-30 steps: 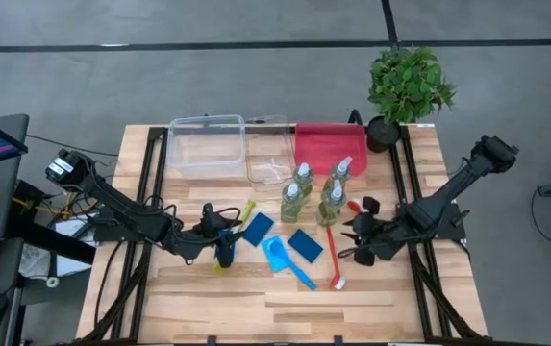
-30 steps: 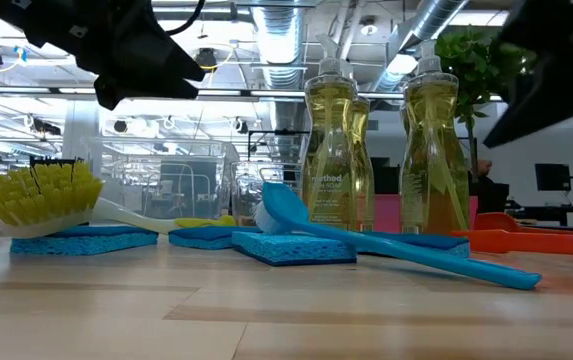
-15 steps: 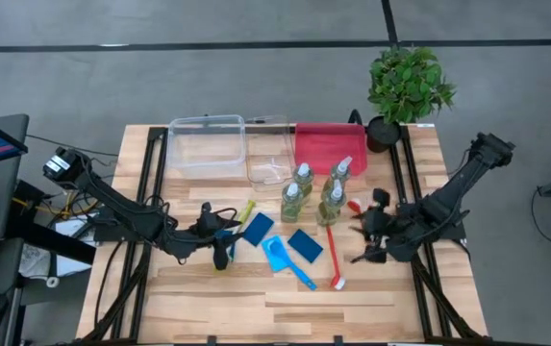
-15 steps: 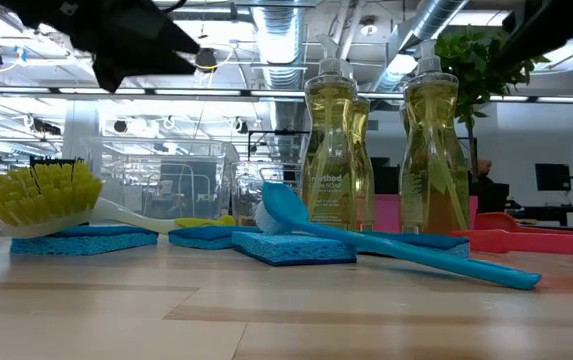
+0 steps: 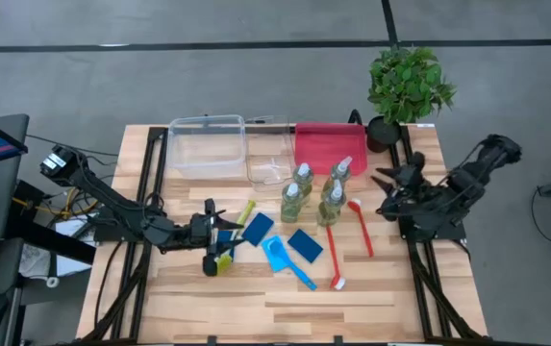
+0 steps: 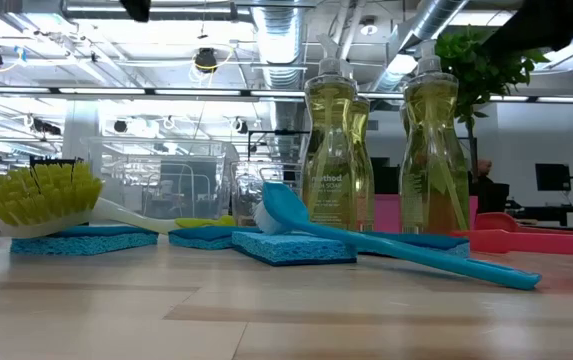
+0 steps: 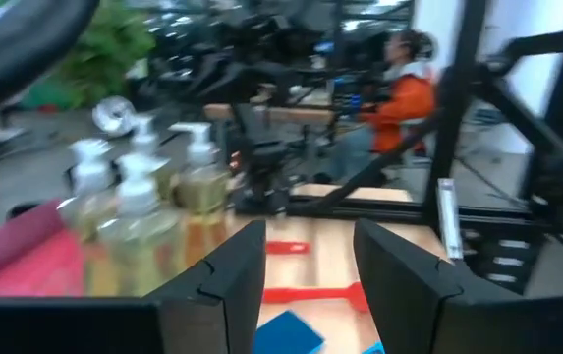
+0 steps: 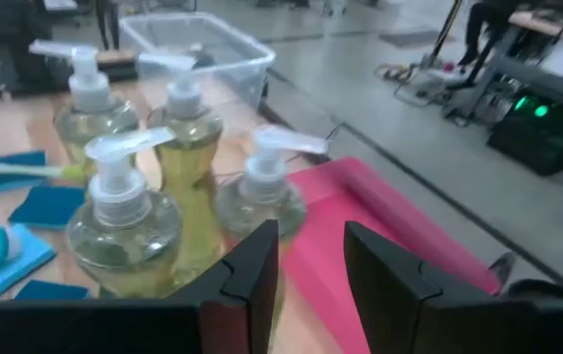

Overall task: Pick & Place Kitchen Sink Supplies
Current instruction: Put the soap dispenser into the red bin

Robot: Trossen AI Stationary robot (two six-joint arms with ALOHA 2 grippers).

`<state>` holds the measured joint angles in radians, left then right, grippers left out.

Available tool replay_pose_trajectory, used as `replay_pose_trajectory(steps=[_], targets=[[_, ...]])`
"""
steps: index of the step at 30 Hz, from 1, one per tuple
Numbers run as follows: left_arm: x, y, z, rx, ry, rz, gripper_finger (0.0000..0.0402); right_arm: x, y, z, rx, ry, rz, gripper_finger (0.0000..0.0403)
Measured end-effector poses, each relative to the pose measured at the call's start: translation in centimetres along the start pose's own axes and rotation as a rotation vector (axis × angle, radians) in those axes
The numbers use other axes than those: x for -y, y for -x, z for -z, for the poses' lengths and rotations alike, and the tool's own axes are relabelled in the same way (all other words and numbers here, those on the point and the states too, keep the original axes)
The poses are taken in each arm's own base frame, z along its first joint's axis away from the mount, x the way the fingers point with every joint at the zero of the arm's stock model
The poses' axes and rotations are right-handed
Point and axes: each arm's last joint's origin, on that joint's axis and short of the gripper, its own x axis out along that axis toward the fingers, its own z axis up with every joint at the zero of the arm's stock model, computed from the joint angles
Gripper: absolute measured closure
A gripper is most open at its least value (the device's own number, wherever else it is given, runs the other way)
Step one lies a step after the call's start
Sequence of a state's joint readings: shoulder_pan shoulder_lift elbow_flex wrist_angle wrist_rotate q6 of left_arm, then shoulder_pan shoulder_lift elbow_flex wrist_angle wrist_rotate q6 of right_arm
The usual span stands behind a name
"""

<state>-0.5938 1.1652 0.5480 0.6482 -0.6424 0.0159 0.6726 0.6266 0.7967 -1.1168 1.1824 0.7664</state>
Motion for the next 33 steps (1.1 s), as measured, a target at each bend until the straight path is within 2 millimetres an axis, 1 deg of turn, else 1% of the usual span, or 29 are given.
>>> replay_pose_trajectory(steps=[2,5,9,12,14,17,21,24,28,33], targets=[[0.1,0.0,-0.1,0.007,-0.027,0.038,0.0243,0.2,-0.2,-0.1,-0.003,0.001,0.026,0.0291],[0.1,0.0,-0.1,0.007,-0.083,0.041,0.0243,0.2,-0.5,0.0,-0.015,-0.004,0.053,0.0291],[0.0,0.1,0.4,-0.006,-0.068,0.037,0.0243,0.2,-0.7,-0.1,-0.049,-0.033,0.032,0.0292],[-0.3,0.6,0.4,-0.001,-0.056,0.026,0.0243,0.1,-0.7,-0.1,-0.083,0.0,-0.001,0.0292],[-0.9,1.5,0.7,0.003,-0.054,0.023,0.0243,0.0,-0.7,0.0,-0.099,0.009,-0.022,0.0292],[-2.4,3.6,1.1,0.034,-0.012,0.038,0.0243,0.0,-0.7,0.0,-0.111,0.007,-0.038,0.0292],[-4.6,7.0,2.5,0.106,0.068,0.173,0.0243,-0.1,-0.7,0.0,-0.111,0.005,-0.043,0.0292],[-5.8,8.9,4.0,0.151,0.12,0.229,0.0243,-0.2,-0.7,-0.1,-0.099,0.016,-0.042,0.0292],[-6.9,10.4,6.4,0.176,0.141,0.23,0.0243,-0.5,-0.7,-0.6,-0.06,0.036,-0.053,0.0292],[-7.2,10.8,6.4,0.173,0.135,0.236,0.0243,-0.9,-0.8,-1.3,-0.01,0.049,-0.06,0.0292]])
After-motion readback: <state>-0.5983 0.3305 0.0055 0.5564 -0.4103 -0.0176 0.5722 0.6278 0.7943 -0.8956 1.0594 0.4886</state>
